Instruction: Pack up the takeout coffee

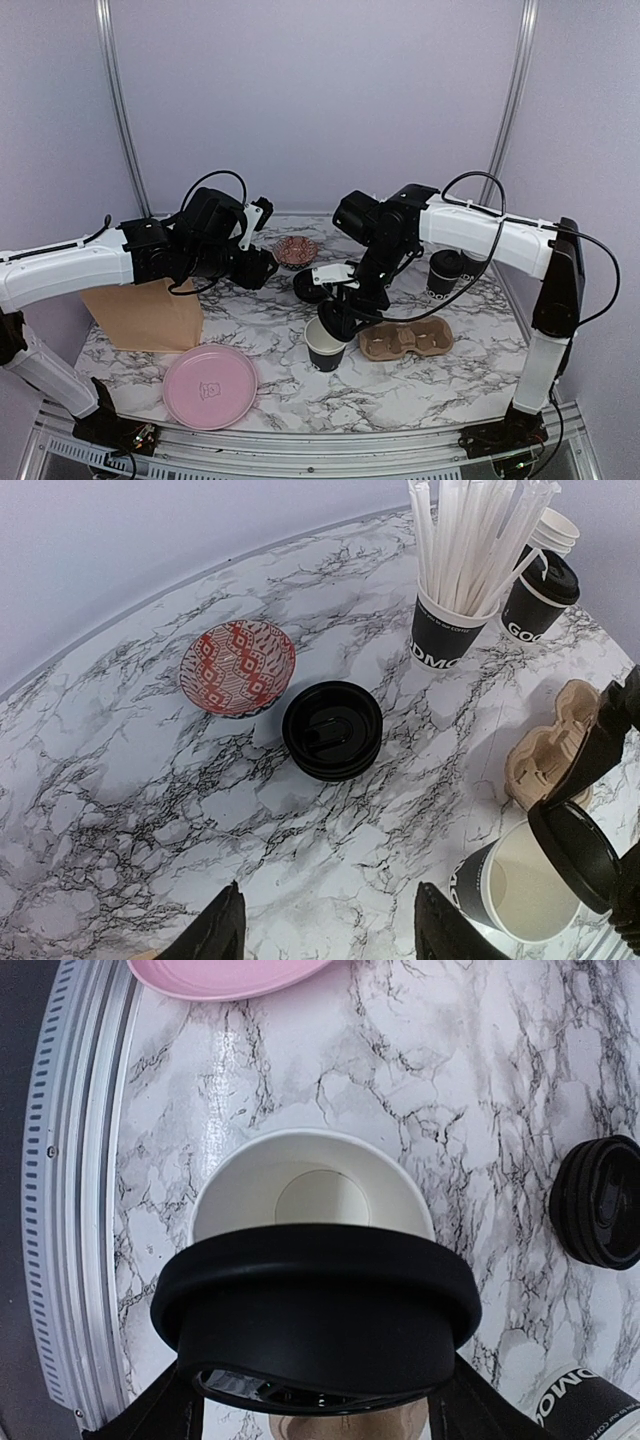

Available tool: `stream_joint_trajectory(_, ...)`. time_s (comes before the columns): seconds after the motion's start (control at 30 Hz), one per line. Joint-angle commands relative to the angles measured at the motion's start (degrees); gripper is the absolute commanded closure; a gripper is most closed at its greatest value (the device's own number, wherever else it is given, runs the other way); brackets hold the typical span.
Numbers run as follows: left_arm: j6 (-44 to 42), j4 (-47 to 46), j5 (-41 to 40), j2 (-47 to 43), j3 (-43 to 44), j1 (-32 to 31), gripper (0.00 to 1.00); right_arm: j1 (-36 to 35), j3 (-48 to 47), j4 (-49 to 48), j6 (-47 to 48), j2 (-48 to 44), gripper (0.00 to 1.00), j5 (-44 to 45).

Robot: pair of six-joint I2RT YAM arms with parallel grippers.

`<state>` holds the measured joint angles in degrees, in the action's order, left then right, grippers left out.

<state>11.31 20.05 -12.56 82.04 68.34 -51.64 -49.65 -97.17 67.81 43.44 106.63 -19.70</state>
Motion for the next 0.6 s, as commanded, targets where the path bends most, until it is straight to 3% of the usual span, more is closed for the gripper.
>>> stream_joint_trajectory(0.0,-0.7,0.7,-0.9,-0.7,-0.4,-0.1,0.42,-0.8,-3.2,1.7,-0.5,0.6,0.35,0.9)
stream_joint_trajectory(0.57,-0.7,0.7,-0.9,-1.0,-0.8,-0.1,0.42,-1.8,-3.7,1.8,-0.4,2.4,0.35,1.4)
